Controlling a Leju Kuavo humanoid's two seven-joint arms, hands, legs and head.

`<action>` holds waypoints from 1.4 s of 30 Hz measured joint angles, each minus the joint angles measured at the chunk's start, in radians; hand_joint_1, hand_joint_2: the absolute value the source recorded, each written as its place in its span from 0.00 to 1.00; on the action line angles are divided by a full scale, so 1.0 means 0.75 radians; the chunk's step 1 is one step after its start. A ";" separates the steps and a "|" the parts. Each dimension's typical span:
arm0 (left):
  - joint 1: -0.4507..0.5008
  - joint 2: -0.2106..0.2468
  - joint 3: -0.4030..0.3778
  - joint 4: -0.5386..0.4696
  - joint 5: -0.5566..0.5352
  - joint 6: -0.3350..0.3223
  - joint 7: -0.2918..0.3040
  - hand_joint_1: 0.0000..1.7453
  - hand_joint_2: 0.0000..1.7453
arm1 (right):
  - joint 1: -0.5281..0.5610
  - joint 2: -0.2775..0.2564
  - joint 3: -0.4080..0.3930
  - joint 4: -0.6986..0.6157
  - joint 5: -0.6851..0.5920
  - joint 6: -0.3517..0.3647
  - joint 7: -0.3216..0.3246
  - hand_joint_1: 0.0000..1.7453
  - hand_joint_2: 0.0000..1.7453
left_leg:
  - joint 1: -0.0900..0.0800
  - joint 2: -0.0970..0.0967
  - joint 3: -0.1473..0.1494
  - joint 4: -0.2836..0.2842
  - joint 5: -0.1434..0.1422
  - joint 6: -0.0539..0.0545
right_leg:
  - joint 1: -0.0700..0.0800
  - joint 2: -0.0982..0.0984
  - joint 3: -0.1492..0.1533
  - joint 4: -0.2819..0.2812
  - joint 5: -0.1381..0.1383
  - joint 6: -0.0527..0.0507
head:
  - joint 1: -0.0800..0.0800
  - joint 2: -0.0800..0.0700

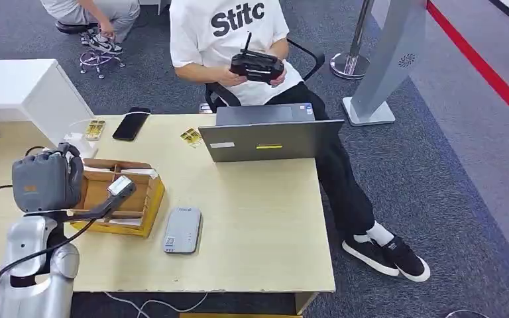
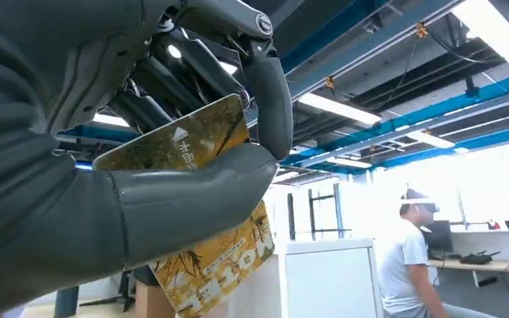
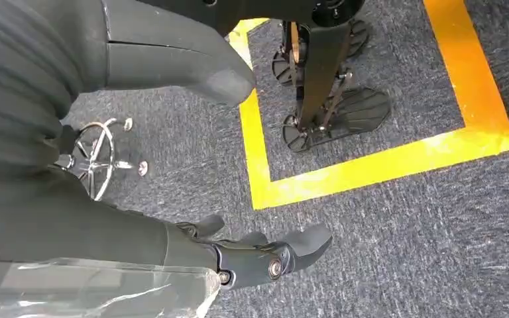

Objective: Pass the card to the sensor for recognition and then transmit it.

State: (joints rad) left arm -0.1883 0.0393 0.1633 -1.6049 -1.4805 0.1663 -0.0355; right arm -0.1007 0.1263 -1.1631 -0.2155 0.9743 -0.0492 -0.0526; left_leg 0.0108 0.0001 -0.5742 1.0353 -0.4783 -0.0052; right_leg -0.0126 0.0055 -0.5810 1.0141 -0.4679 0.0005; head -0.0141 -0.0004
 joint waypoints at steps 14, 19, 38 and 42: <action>-0.017 -0.008 0.055 0.000 -0.013 -0.015 -0.013 1.00 1.00 | -0.001 0.002 0.001 0.001 0.006 0.014 0.004 0.00 1.00 | 0.000 0.000 0.000 0.000 0.000 0.000 | 0.000 0.000 0.000 0.000 0.000 0.000 | 0.000 0.000; -0.017 -0.010 0.069 0.000 -0.014 -0.019 -0.013 1.00 1.00 | -0.001 0.002 0.000 0.001 0.011 0.014 0.006 0.00 1.00 | 0.000 0.000 0.000 0.000 0.000 0.000 | 0.000 0.000 0.000 0.000 0.000 0.000 | 0.000 0.000; 0.041 -0.087 0.144 -0.099 0.211 0.063 -0.147 0.00 1.00 | -0.001 0.002 -0.005 0.000 -0.014 -0.008 0.018 0.00 1.00 | 0.000 0.000 -0.001 0.000 0.000 0.000 | 0.000 0.000 0.000 0.000 0.000 0.000 | 0.000 0.000; 0.098 -0.148 0.181 -0.231 0.334 0.142 -0.233 0.00 1.00 | 0.001 0.004 -0.009 0.000 -0.022 -0.021 0.029 0.00 1.00 | 0.000 0.000 -0.001 0.000 0.000 0.000 | 0.000 0.000 0.000 0.000 0.000 0.000 | 0.000 0.000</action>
State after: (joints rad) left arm -0.1151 -0.0720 0.2991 -1.7778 -1.2298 0.2728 -0.2099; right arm -0.0997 0.1289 -1.1700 -0.2155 0.9575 -0.0652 -0.0309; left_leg 0.0107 0.0001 -0.5753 1.0353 -0.4784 -0.0052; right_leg -0.0126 0.0054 -0.5812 1.0139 -0.4679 0.0007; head -0.0141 -0.0004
